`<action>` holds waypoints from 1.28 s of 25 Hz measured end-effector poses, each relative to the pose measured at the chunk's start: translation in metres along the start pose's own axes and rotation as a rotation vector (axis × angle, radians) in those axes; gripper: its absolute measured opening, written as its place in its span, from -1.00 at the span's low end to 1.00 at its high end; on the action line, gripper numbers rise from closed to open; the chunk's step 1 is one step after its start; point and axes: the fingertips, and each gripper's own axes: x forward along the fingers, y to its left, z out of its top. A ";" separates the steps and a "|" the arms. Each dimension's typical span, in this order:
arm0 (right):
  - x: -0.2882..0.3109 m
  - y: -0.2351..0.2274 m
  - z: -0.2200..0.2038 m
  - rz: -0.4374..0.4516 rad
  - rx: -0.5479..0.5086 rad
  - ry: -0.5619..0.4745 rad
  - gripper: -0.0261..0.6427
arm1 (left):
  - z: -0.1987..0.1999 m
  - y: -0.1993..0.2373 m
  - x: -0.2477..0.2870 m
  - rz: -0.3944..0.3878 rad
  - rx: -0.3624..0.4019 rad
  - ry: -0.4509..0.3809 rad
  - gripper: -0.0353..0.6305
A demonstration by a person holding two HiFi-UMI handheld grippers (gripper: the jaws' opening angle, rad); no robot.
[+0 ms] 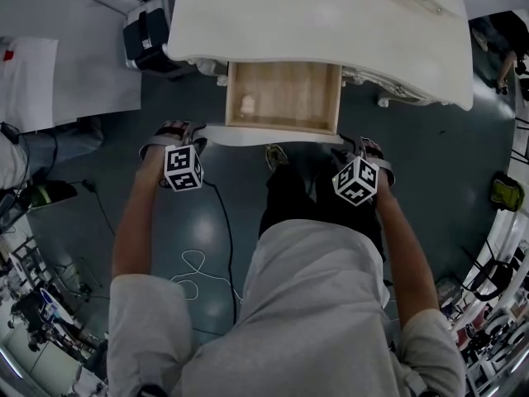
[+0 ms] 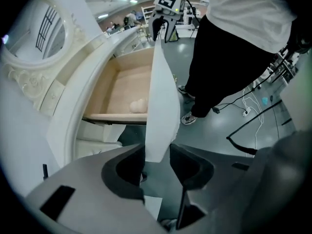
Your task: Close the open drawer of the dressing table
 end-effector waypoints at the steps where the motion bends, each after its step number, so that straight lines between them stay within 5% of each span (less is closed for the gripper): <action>1: 0.000 -0.001 0.000 -0.011 -0.005 0.004 -0.35 | 0.000 -0.001 0.000 0.001 -0.007 -0.002 -0.41; 4: 0.000 -0.005 -0.001 -0.017 0.003 -0.007 -0.56 | 0.000 -0.002 0.000 -0.010 -0.041 -0.008 -0.41; 15: 0.004 -0.009 -0.002 0.021 0.104 -0.038 -0.55 | 0.002 -0.001 0.008 -0.057 -0.043 -0.014 -0.41; 32: 0.000 -0.007 -0.004 0.021 0.058 -0.036 -0.56 | 0.006 -0.004 0.006 -0.022 -0.081 -0.011 -0.41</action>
